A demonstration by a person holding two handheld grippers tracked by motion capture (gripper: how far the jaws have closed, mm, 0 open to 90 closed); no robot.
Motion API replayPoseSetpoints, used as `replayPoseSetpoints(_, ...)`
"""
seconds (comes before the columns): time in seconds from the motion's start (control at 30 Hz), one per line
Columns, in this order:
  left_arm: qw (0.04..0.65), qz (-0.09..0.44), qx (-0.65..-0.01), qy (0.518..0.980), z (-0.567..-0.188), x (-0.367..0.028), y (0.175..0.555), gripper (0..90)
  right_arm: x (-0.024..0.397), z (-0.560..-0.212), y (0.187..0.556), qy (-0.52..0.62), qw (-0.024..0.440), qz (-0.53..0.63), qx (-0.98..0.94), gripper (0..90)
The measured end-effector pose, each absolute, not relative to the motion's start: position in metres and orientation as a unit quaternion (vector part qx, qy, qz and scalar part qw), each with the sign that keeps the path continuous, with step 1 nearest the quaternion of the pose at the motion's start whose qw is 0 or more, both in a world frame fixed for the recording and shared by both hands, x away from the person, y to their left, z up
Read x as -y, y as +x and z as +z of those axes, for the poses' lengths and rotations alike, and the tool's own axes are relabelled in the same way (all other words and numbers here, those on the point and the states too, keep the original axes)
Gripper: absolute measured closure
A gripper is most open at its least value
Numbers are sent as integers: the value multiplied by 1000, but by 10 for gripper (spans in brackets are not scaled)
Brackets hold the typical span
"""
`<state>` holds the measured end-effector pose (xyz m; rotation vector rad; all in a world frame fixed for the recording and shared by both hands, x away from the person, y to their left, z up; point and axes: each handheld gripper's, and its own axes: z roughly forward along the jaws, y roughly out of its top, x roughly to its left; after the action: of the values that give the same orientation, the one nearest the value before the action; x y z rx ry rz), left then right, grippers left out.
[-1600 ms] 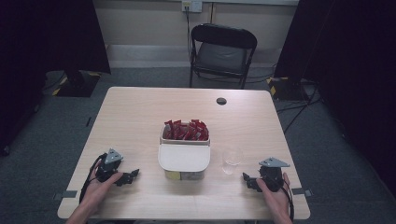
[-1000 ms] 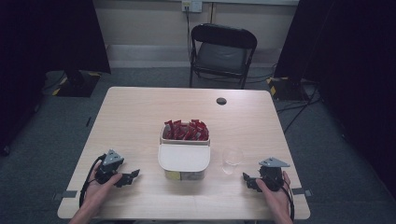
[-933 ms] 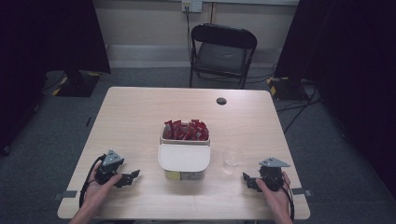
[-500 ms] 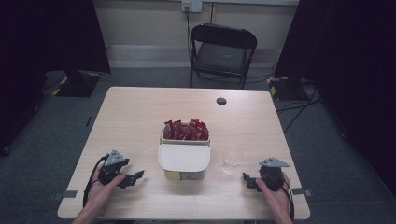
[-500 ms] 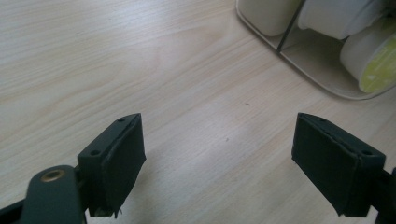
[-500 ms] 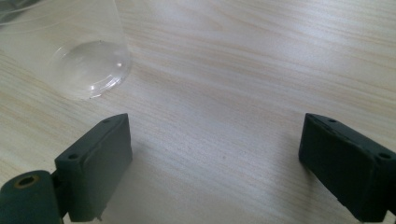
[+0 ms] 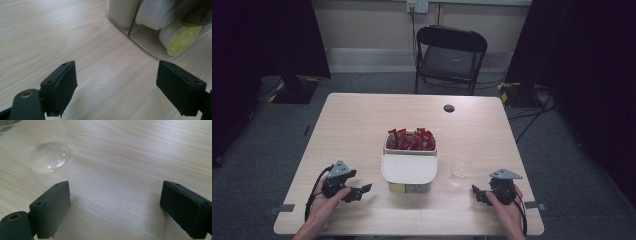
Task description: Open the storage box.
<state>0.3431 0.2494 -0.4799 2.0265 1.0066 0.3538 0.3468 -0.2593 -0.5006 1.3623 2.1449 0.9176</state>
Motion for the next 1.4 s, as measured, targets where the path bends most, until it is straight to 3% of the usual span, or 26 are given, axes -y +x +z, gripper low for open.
replayPoseSetpoints(1.4, 455, 121, -345, 813, -449, -215, 343, 159, 259, -501, 347, 492, 218, 331, -775, 90)
